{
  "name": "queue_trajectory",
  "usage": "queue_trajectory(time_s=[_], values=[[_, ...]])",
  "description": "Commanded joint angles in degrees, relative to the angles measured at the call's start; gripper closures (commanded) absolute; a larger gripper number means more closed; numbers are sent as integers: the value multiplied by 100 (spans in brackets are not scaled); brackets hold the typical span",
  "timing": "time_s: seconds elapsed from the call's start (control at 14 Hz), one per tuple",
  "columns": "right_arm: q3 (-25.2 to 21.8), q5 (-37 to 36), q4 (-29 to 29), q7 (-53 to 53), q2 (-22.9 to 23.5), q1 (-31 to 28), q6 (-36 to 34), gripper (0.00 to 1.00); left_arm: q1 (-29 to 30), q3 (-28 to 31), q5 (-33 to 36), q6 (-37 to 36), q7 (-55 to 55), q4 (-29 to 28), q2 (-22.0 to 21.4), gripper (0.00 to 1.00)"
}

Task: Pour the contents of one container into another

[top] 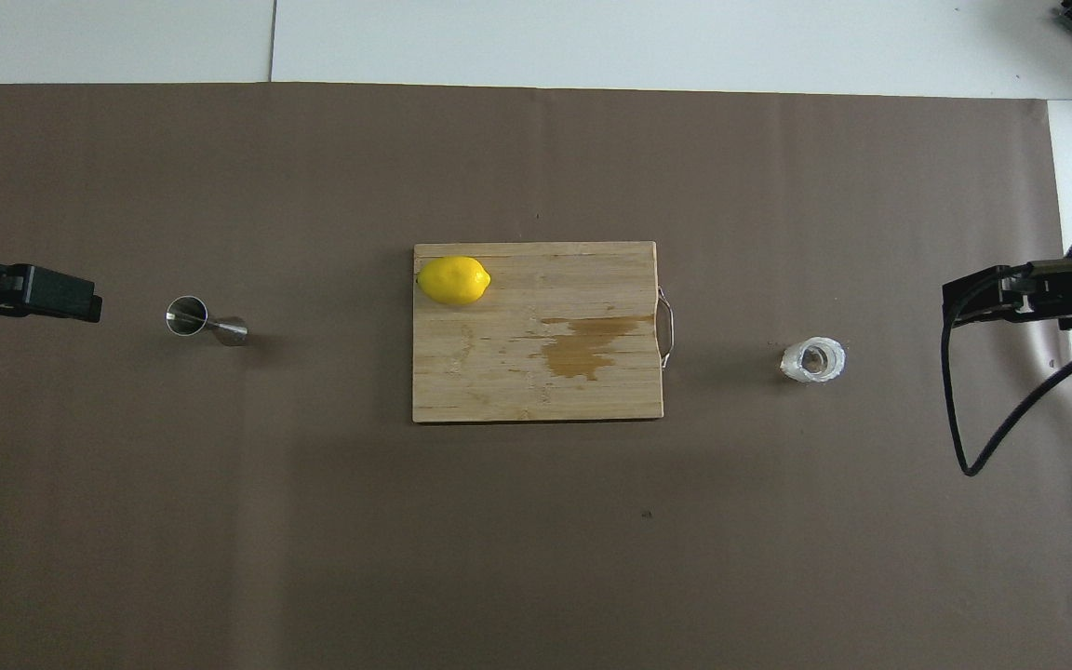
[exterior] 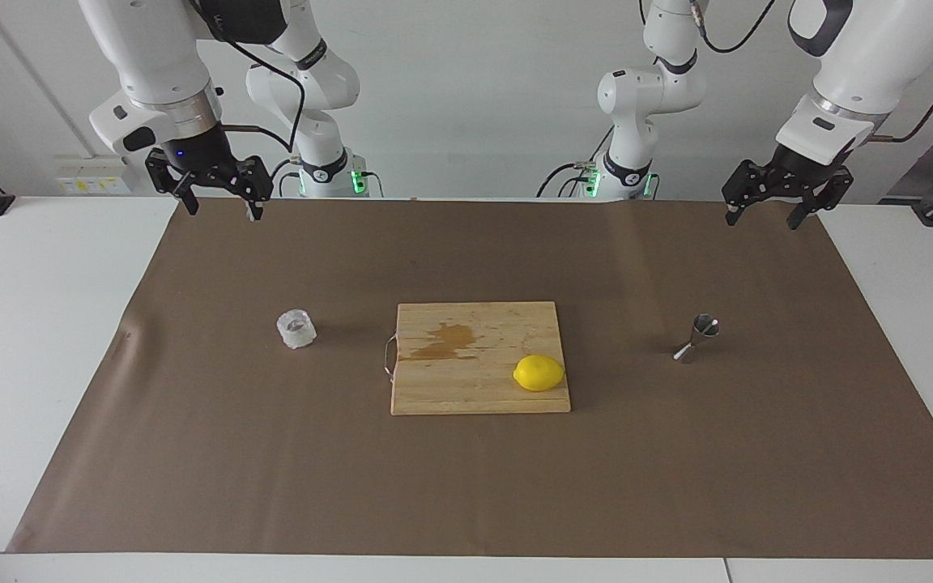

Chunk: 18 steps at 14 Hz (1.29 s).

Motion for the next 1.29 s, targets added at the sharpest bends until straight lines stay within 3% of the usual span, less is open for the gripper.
queue_trajectory(time_s=[0.0, 0.86, 1.21], values=[[25, 44, -64, 8, -70, -67, -37, 0, -23, 9, 50, -64, 30, -81, -93, 0], [25, 44, -64, 8, -70, -67, -37, 0, 65, 27, 33, -56, 47, -98, -154, 0], [25, 44, -64, 8, -70, -67, -37, 0, 187, 44, 7, 191, 4, -115, 12, 0]])
